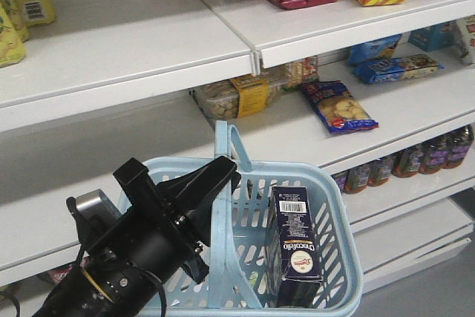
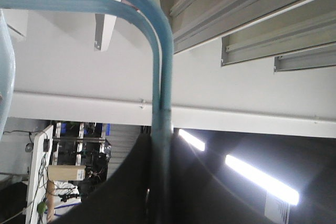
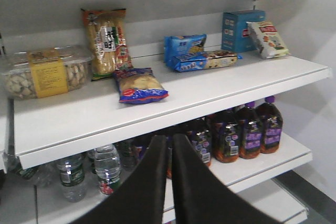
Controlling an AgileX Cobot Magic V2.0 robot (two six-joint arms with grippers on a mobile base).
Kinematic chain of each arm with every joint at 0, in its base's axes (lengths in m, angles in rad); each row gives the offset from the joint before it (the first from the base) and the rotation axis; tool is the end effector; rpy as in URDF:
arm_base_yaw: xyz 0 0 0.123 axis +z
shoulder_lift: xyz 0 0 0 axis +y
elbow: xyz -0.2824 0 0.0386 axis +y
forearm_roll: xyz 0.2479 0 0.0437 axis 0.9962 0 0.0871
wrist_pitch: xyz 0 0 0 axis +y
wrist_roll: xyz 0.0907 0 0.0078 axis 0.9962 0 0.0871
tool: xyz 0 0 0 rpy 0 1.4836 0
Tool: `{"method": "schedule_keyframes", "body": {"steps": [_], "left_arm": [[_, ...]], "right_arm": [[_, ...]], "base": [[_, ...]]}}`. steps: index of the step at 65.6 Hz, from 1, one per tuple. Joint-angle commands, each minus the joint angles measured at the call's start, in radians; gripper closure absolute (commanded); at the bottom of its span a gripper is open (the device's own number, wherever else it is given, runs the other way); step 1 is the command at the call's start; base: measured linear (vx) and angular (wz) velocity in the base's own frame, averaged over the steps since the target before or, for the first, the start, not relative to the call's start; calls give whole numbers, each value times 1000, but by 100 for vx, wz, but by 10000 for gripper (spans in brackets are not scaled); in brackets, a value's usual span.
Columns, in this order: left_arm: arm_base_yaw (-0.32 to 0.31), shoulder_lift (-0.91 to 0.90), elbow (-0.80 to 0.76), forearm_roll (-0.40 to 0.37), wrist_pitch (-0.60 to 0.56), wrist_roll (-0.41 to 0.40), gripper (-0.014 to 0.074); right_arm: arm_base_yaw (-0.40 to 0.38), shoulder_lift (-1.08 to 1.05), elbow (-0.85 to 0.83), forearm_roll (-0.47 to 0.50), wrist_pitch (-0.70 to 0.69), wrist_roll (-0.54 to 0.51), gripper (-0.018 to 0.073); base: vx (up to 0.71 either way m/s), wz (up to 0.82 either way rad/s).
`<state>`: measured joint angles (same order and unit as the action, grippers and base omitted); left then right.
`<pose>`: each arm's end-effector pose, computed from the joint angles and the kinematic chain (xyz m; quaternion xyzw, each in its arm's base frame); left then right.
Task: Left arm holds basket, right arm returns cookies
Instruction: 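Turn and drive the base up to the snack shelf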
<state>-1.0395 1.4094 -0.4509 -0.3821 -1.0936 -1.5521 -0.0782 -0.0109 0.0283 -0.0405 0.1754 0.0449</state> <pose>0.1553 -0.2049 0.2464 -0.3355 0.5457 -0.7281 0.2440 0.0561 -0.0050 0.1882 0.0333 0.7426 -0.0271 0.6683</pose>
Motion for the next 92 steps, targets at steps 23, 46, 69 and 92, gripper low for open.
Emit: {"method": "schedule_keyframes", "body": {"steps": [23,46,69,92], "left_arm": [[-7,-37,-29,23,-279,-5,599],[-7,-37,-29,23,-279,-5,599],[-7,-37,-29,23,-279,-5,599],[-7,-37,-29,23,-279,-5,599]], "right_arm": [[-1,-13,18,-3,-70,-6,568],[-1,-13,18,-3,-70,-6,568],[-1,-13,18,-3,-70,-6,568],[-1,-13,18,-3,-70,-6,568]], "base": [[3,35],[5,25],[6,22],[4,15]]}}
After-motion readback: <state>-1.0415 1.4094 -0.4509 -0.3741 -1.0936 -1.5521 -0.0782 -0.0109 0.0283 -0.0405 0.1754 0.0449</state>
